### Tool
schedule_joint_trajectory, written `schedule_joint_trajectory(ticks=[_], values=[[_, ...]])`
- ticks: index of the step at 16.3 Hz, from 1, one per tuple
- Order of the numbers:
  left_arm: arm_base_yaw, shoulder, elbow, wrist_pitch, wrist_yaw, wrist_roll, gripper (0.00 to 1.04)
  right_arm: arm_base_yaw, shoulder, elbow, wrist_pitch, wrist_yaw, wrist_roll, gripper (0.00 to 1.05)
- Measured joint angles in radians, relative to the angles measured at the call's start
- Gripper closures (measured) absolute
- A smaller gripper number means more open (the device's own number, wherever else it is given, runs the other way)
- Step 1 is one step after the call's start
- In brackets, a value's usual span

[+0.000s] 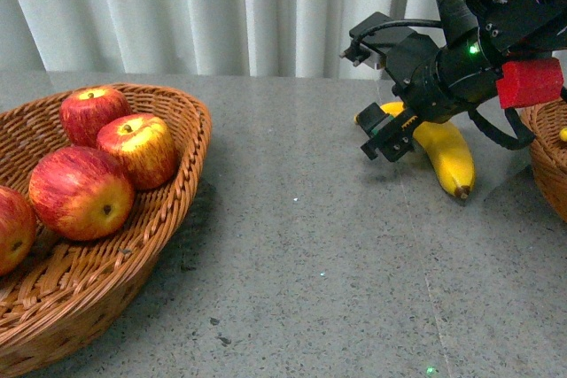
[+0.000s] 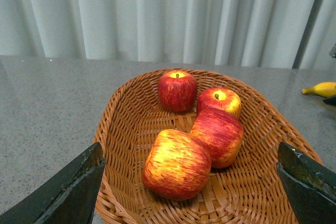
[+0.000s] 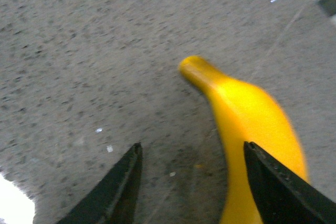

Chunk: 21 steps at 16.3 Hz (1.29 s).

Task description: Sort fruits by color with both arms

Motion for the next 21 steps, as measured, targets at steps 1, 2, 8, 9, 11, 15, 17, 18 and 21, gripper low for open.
schedule_joint_trajectory(ticks=[1, 2, 8, 9, 11, 15, 17, 18, 21], values=[[0.0, 0.0, 0.0, 0.0, 0.0, 0.0, 0.07, 0.006, 0.007, -0.009, -0.013, -0.012, 0.003, 0.53], [0.0, 0.0, 0.0, 0.0, 0.0, 0.0, 0.07, 0.008, 0.013, -0.019, 0.005, -0.019, 0.011, 0.64], [0.0, 0.0, 0.0, 0.0, 0.0, 0.0, 0.07, 0.01, -0.024, -0.05, -0.003, -0.112, 0.052, 1.02], [0.0, 0.0, 0.0, 0.0, 0.0, 0.0, 0.07, 0.003, -0.047, -0.06, -0.007, -0.164, 0.08, 0.91], [0.0, 0.0, 0.0, 0.0, 0.0, 0.0, 0.07, -0.016, -0.135, -0.063, 0.03, -0.278, 0.155, 0.66], [0.0, 0.0, 0.0, 0.0, 0.0, 0.0, 0.07, -0.103, -0.173, -0.048, -0.003, -0.291, 0.232, 0.16], [0.0, 0.0, 0.0, 0.0, 0.0, 0.0, 0.07, -0.105, -0.15, -0.04, -0.032, -0.246, 0.238, 0.07], [0.0, 0.0, 0.0, 0.0, -0.001, 0.0, 0.07, -0.097, -0.135, -0.006, -0.076, -0.204, 0.229, 0.07], [0.0, 0.0, 0.0, 0.0, 0.0, 0.0, 0.07, -0.072, -0.072, 0.126, -0.219, -0.124, 0.217, 0.07]])
